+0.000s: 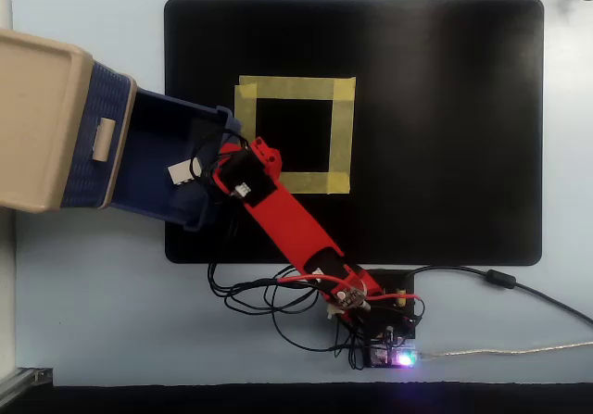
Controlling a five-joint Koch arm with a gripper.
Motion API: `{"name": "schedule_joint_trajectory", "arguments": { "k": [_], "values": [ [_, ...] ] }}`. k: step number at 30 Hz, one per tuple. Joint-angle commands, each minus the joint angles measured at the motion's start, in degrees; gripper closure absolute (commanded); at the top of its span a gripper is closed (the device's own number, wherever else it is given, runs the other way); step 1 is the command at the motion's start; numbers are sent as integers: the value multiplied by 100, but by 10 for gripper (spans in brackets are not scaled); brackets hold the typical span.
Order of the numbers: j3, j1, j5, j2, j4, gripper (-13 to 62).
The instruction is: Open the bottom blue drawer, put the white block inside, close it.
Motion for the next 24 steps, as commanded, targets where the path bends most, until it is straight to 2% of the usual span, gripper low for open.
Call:
{"name": "schedule_joint_trajectory", "arguments": {
  "k": [1,4,9,15,20,24],
  "values": [
    [-97,-439,-308,-220,-176,154],
    [-519,-1230,-1195,-817,-835,153],
    [-1758,-1670,-1301,-1811,-2232,151],
    [-2725,-1758,-1538,-2505,-3129,152],
    [-2900,-1723,-1679,-2417,-2874,148],
    [-2892,-1318,-1617,-844,-264,152]
  ]
}}
